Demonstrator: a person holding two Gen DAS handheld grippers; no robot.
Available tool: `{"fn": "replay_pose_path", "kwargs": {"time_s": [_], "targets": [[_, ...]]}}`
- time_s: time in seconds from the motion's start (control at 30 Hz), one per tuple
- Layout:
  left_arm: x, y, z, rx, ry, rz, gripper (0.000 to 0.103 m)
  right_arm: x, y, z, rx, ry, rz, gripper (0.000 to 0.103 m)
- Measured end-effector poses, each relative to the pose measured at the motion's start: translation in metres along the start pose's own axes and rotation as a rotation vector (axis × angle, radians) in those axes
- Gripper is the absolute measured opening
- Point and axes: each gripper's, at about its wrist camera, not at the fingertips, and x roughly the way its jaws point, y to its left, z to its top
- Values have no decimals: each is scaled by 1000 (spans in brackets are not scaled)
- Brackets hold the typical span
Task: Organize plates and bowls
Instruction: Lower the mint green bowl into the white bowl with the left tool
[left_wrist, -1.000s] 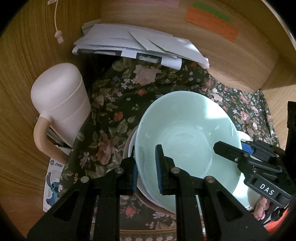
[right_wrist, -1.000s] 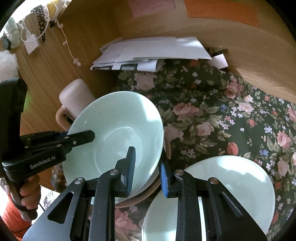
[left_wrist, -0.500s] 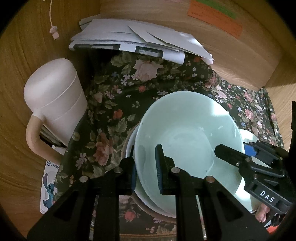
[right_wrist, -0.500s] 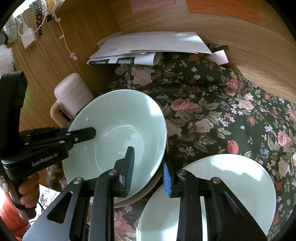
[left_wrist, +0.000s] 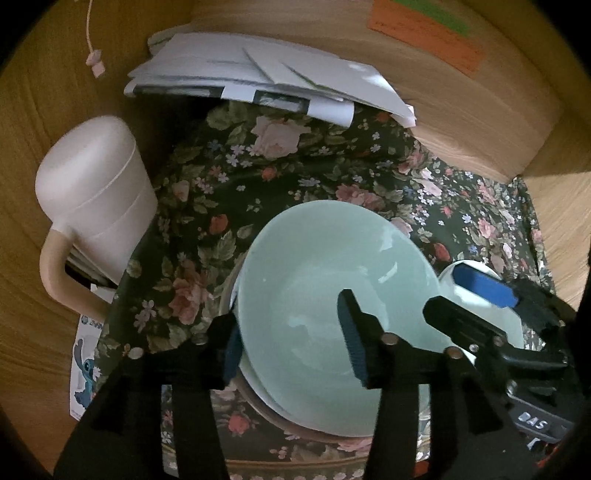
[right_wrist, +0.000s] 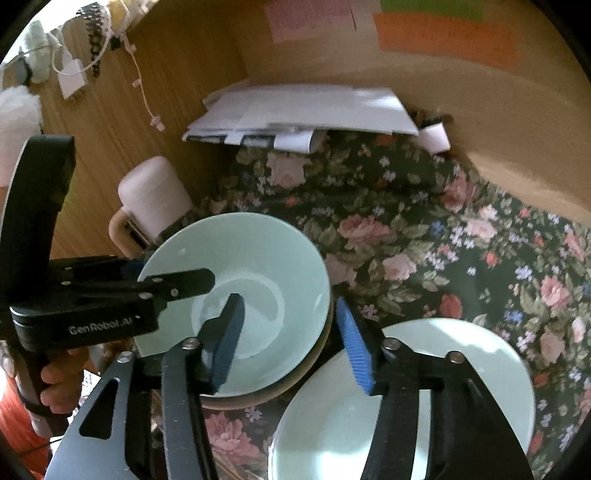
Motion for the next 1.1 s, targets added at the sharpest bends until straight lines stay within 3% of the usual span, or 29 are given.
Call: {"fn": "replay_pose_path", "kwargs": {"time_s": [0.07, 0.17, 0.57, 0.77, 1.1], "targets": [[-1, -4, 1, 17, -8, 20, 55, -3, 0, 0, -5, -13, -7, 59], [0, -7, 2, 16, -2, 23, 59, -2, -2, -1, -3, -7, 1, 60], [-5, -1, 9, -27, 53, 2, 59, -4, -11, -3, 5, -1, 6, 60], [-21, 3, 10, -4, 3, 12, 69, -1, -14, -1, 14, 5, 18, 60], [-13, 26, -14, -13, -6, 40, 70, 12, -16, 0, 6, 61, 32, 60]]}}
